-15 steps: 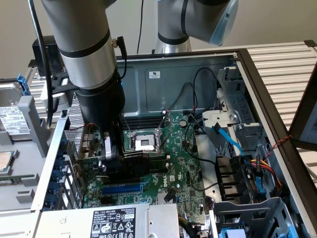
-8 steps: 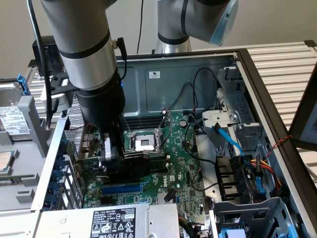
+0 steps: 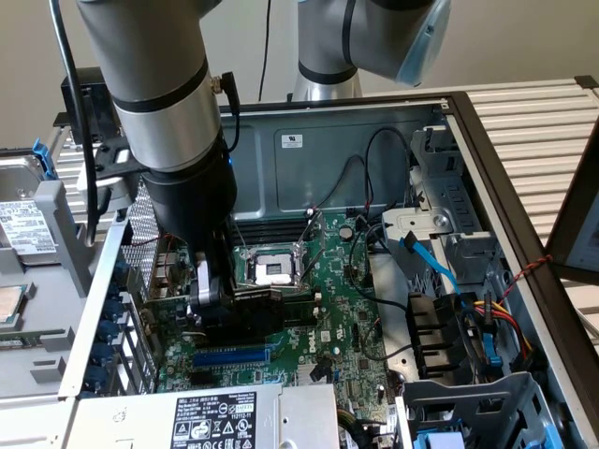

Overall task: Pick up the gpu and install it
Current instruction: 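Insert the gpu into the slot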

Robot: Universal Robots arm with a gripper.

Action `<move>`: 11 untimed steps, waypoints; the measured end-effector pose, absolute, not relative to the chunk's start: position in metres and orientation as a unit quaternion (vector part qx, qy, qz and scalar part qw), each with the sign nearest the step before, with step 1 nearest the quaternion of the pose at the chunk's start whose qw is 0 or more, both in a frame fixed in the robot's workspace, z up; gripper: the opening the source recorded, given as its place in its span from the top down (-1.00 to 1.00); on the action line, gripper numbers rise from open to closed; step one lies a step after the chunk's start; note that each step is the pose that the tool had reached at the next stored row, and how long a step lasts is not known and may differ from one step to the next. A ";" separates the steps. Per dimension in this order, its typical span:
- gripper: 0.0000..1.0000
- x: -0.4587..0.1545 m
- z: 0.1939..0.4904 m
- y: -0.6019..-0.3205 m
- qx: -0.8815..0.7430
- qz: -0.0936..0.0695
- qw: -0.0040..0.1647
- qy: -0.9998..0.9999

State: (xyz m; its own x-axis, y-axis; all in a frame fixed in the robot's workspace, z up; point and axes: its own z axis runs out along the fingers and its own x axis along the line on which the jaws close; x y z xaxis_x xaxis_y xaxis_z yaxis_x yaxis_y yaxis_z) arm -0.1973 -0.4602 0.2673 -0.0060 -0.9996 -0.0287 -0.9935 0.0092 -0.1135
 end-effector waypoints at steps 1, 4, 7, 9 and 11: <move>0.46 -0.197 0.267 -0.460 -0.703 -0.030 0.050 0.709; 0.46 -0.197 0.267 -0.460 -0.702 -0.030 0.050 0.709; 0.46 -0.197 0.267 -0.460 -0.702 -0.030 0.050 0.710; 0.46 -0.197 0.267 -0.460 -0.702 -0.030 0.050 0.710; 0.46 -0.197 0.267 -0.460 -0.702 -0.030 0.050 0.710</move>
State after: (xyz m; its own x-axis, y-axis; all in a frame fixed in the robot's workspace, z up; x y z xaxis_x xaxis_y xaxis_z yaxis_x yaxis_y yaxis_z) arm -0.1973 -0.4601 0.2666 -0.0087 -0.9995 -0.0288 -0.9935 0.0119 -0.1136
